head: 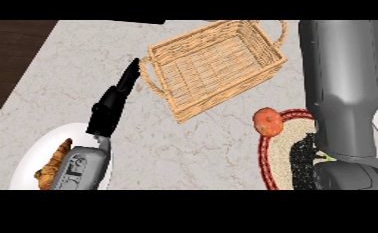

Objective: Pick the can from the placemat and place it in the tiered shelf

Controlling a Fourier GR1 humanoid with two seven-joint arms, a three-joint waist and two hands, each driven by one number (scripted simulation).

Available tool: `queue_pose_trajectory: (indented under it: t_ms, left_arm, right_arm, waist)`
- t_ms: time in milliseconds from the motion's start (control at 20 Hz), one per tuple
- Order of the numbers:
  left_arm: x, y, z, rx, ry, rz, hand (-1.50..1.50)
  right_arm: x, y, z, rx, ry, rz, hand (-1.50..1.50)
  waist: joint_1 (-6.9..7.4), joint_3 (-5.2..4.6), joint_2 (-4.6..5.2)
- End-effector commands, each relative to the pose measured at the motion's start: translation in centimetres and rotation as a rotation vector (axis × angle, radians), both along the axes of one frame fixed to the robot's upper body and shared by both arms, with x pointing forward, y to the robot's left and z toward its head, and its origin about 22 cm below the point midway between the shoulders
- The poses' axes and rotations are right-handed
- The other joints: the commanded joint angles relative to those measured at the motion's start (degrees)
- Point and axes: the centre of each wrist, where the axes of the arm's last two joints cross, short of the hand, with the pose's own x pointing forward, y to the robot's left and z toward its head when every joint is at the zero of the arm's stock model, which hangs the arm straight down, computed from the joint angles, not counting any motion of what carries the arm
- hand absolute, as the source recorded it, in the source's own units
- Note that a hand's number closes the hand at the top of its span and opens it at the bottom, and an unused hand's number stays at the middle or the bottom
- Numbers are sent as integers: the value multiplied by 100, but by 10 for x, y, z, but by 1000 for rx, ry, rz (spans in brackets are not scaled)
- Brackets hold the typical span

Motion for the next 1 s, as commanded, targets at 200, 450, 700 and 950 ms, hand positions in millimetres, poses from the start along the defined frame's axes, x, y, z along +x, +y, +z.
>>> queue_pose_trajectory:
  t_ms: [200, 450, 700, 950]
  left_arm:
    - [4, 7, 8, -7, -6, 16, 0]
    - [-9, -7, -8, -6, 13, 6, 0]
    - [-6, 13, 1, -10, 12, 34, 0]
    - [1, 18, -1, -5, 9, 34, 0]
  right_arm:
    - [12, -3, 51, 72, -96, -240, 150]
    - [16, -18, 51, 28, -102, -304, 150]
    - [15, -21, 73, -19, -109, -348, 150]
    - [21, -44, 68, -72, -56, -344, 150]
  waist:
    - [-77, 11, -18]
    - [-161, 15, -40]
    - [-179, 15, -82]
    - [-284, 16, -62]
